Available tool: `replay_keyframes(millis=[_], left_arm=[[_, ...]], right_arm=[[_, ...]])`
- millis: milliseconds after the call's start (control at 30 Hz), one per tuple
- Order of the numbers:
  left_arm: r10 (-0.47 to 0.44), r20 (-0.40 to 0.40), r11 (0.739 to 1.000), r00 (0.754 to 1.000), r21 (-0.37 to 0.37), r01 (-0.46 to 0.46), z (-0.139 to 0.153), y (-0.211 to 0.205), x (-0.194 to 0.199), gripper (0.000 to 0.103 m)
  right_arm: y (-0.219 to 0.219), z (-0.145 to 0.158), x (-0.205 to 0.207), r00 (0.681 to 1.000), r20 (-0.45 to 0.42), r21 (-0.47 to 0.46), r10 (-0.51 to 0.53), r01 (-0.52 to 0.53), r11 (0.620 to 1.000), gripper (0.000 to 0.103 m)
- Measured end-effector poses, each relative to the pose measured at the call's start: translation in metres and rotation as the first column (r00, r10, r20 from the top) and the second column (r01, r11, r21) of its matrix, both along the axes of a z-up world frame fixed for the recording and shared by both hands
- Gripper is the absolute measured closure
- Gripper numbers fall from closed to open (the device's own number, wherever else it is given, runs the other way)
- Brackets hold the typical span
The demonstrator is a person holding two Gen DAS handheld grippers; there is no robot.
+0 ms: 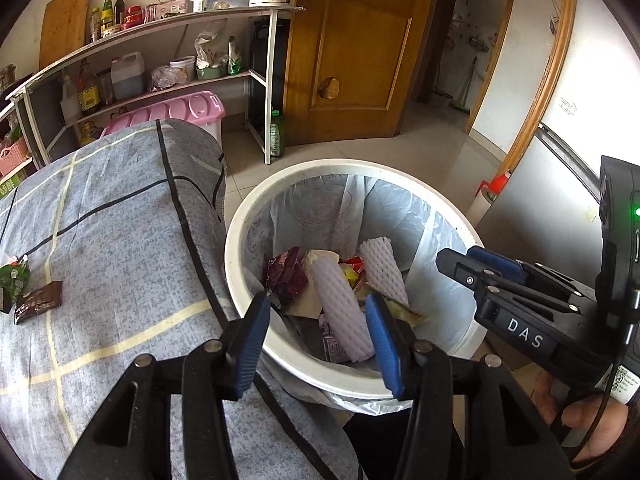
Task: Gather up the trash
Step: 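Move both tools back to the table toward the brown snack-bar wrappers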
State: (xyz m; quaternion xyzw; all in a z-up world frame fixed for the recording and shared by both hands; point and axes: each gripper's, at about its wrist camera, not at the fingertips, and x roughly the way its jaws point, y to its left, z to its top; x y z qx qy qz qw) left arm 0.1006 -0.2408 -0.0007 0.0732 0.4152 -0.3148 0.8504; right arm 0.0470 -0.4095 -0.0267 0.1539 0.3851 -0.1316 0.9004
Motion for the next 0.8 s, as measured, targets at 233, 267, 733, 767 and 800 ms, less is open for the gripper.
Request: replay_keyframes(millis=[233, 267, 733, 767, 800], left_arm=[[0.033, 0.016, 0.999, 0.999, -0.015, -0.033, 0.006, 0.019, -0.004, 0.051], [0.038, 0.026, 0.999, 0.999, -0.010, -0.038, 0.007, 0.022, -0.005, 0.051], [0.138, 0.037, 0.988, 0.990, -0.070, -0.135, 0.017, 0.081, -0.007, 0.049], [0.146, 0.034, 0.987, 0.989, -0.072, -0.143, 0.017, 0.085, -0.006, 0.049], [0.154, 0.033, 0.986, 0.987, -0.074, -0.152, 0.017, 0.090, -0.006, 0.049]], right_arm=[[0.017, 0.007, -0.003, 0.999, 0.021, -0.009, 0.024, -0.024, 1.000, 0.062], [0.020, 0.009, -0.003, 0.999, 0.025, -0.011, 0.026, -0.026, 1.000, 0.062], [0.072, 0.022, 0.005, 0.992, 0.052, -0.036, 0.115, -0.114, 0.993, 0.060], [0.076, 0.023, 0.006, 0.991, 0.054, -0.037, 0.124, -0.122, 0.992, 0.060], [0.081, 0.023, 0.007, 0.989, 0.055, -0.038, 0.134, -0.132, 0.991, 0.060]])
